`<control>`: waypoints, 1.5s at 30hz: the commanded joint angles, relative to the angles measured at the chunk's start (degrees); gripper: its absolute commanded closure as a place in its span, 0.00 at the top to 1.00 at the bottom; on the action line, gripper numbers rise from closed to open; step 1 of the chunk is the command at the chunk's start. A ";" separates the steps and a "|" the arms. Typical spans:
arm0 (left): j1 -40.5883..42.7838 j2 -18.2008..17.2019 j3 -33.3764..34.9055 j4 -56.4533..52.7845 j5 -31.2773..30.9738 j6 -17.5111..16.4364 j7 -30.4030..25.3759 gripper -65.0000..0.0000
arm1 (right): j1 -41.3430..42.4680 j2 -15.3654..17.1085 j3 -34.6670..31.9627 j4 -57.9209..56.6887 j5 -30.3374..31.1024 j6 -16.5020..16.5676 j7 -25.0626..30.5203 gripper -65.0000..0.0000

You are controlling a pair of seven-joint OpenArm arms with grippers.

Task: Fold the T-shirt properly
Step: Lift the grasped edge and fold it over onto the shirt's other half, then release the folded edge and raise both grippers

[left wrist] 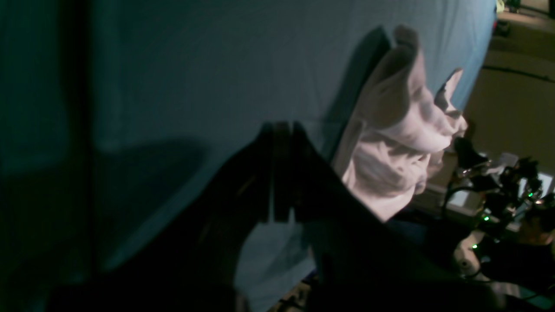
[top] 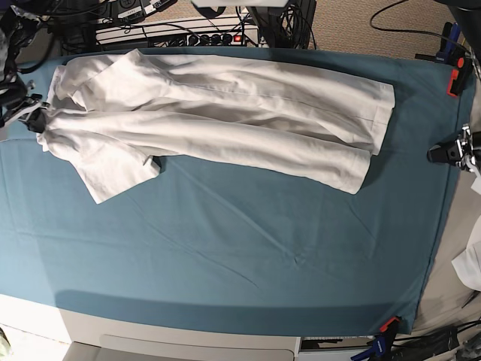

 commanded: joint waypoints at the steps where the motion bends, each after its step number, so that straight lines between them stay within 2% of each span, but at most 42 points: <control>1: -1.40 -1.79 -0.17 1.73 -1.34 -0.24 0.08 0.02 | 0.22 0.96 0.55 0.85 1.70 0.21 1.38 0.42; 2: -1.40 -1.75 -0.17 2.80 -1.34 -0.28 0.08 0.03 | 0.22 0.66 0.55 0.85 2.49 0.21 1.86 0.53; 3: -1.40 -1.75 -0.17 3.93 -1.34 -0.52 0.08 0.04 | 0.31 0.44 0.55 0.85 2.84 0.21 2.64 0.56; 8: -1.40 -1.75 -0.17 8.70 -1.34 -0.52 0.08 0.04 | 4.44 0.17 4.00 0.87 0.79 0.21 8.83 0.56; 12: -1.42 -1.73 -0.17 10.21 -1.34 -0.52 0.08 0.04 | 12.41 0.22 9.49 0.85 0.70 0.21 8.52 0.56; 14: -1.51 -1.68 -0.17 10.21 -1.34 -0.52 0.08 0.04 | 15.98 0.20 9.62 0.83 0.57 0.21 5.90 0.56; 15: -1.53 -1.60 -0.17 10.21 -1.34 -0.52 0.08 0.04 | 17.62 0.15 8.72 0.63 -0.83 0.21 4.79 0.56; 19: -2.43 -1.46 -0.17 10.27 -1.34 -0.52 0.08 0.04 | 22.18 0.20 -0.96 -4.48 -7.21 -5.92 4.66 0.56; 24: -2.97 -1.44 -0.17 10.43 -1.34 -0.52 0.08 0.04 | 28.20 0.20 -12.24 -15.08 -7.67 -7.13 2.56 0.56; 30: -2.95 -1.44 -0.17 10.43 -1.34 -0.52 0.08 0.04 | 32.41 0.15 -16.98 -21.03 -7.78 -8.13 -0.28 0.56; 31: -2.95 -1.44 -0.17 10.43 -1.34 -0.52 0.08 0.04 | 32.41 0.15 -16.98 -21.03 -7.76 -8.13 -0.57 0.51; 33: -2.95 -1.44 -0.17 10.43 -1.34 -0.52 0.08 0.04 | 32.41 0.20 -16.98 -21.03 -7.96 -8.13 -1.86 0.34; 36: -2.95 -1.44 -0.17 10.43 -1.34 -0.52 0.08 0.04 | 32.39 0.17 -16.98 -21.03 -8.13 -8.11 -4.02 0.00; 45: -2.97 -1.44 -0.17 10.43 -1.34 -0.52 0.08 0.04 | 32.41 0.17 -16.98 -20.94 -9.57 -8.11 -3.23 0.00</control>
